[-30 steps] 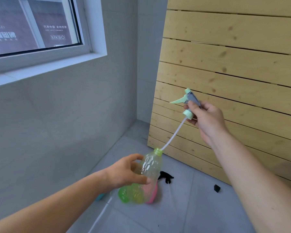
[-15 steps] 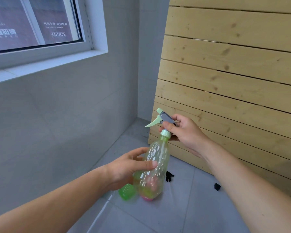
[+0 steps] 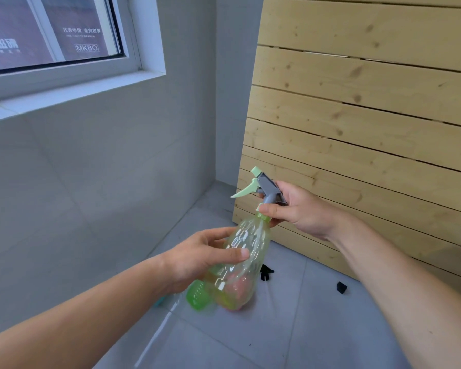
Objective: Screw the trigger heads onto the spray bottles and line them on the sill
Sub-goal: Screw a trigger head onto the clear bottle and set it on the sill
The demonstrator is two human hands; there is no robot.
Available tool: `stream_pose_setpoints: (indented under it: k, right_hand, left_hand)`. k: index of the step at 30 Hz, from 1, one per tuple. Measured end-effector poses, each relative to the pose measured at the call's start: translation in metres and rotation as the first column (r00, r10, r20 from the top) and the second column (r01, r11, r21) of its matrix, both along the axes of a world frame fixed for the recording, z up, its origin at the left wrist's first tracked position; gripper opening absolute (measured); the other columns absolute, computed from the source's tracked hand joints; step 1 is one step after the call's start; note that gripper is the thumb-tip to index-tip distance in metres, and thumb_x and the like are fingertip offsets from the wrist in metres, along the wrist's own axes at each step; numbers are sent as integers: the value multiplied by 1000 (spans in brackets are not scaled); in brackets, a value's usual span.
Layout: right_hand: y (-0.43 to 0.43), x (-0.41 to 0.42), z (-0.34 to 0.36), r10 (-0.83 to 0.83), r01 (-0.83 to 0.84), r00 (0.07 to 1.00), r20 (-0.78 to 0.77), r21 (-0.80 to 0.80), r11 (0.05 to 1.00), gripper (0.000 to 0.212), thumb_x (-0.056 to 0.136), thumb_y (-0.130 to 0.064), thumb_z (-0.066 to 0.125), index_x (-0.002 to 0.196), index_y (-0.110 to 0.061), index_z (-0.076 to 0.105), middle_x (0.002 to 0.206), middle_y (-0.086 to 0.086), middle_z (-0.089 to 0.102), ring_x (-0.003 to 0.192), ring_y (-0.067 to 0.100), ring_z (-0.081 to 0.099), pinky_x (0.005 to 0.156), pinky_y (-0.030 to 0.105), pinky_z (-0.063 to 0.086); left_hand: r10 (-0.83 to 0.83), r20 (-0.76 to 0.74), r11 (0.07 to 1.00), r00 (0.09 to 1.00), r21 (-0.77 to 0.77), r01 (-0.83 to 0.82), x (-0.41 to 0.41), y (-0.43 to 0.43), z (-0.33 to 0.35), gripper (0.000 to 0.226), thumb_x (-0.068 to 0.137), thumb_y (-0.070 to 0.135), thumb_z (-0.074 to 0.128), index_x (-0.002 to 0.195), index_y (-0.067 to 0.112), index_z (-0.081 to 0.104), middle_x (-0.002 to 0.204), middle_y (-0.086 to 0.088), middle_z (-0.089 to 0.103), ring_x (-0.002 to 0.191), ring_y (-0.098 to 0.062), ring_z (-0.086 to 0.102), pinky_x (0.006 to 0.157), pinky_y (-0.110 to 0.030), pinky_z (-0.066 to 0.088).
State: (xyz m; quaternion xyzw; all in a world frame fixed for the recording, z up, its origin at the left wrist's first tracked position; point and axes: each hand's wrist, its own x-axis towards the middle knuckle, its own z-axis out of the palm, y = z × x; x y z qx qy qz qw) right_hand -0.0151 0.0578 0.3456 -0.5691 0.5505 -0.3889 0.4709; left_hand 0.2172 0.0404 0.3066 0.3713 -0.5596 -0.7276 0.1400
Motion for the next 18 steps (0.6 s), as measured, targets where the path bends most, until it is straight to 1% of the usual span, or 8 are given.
stream_pose_setpoints:
  k: [2,4,7,8,11,13,16,18]
  right_hand:
    - [-1,4,-3,-67,67,996,-51,11,998,35,89,-26,70,118,-10,57,94,-2,58,82,12,59,73,30,55]
    - [-1,6,-4,-88,88,996,-33,20,996,33,91,-30,66,118,-14,59,98,0,60,88,14,62,72,27,57]
    - [0,1,-4,-43,37,977,210,35,999,24,95,-10,59,119,-7,59,102,13,65,95,23,64,74,29,56]
    - [0,1,-5,-47,42,972,229,25,999,23,94,-7,60,117,-6,59,98,12,67,93,23,65,73,29,56]
    - [0,8,-11,-127,129,990,56,-31,991,23,91,-22,67,110,-12,61,83,0,59,73,6,65,64,22,55]
    - [-2,9,-12,-128,129,992,8,-31,991,26,90,-32,68,109,-15,61,83,-1,56,69,1,64,66,22,54]
    - [-2,0,-8,-35,30,981,189,24,999,16,90,-14,68,101,-6,59,88,5,60,84,16,65,73,29,55]
    - [-1,-1,-10,-37,36,979,199,9,999,10,90,-7,67,96,-8,59,82,-4,66,87,21,65,71,28,56]
  left_hand:
    - [-11,25,1000,1000,12,11,0,-1,0,48,82,26,84,128,31,72,123,-5,78,115,-30,73,102,-53,55]
    - [-12,47,1000,999,17,11,-1,-2,0,50,81,29,84,130,30,71,126,-5,77,122,-31,70,108,-60,49]
    - [-16,50,1000,999,4,16,-2,-4,2,46,85,24,83,129,31,71,126,-6,77,117,-27,72,107,-59,51]
    - [-17,48,1000,999,3,17,-2,-4,2,45,85,22,82,128,31,72,126,-7,77,113,-26,73,106,-57,51]
    - [-13,58,1000,998,7,13,-3,-1,1,44,86,20,81,128,31,71,127,-8,76,115,-29,73,103,-54,53]
    - [-16,63,1000,998,-2,17,-3,-2,0,47,85,22,81,129,31,70,126,-8,76,115,-28,74,101,-51,55]
    - [-34,56,999,998,-19,35,-2,-6,0,47,85,23,82,129,34,70,122,-5,78,106,-22,75,97,-47,57]
    - [-41,61,999,997,-20,42,-2,-8,-2,46,84,24,83,127,34,71,126,-9,76,112,-29,74,99,-51,55]
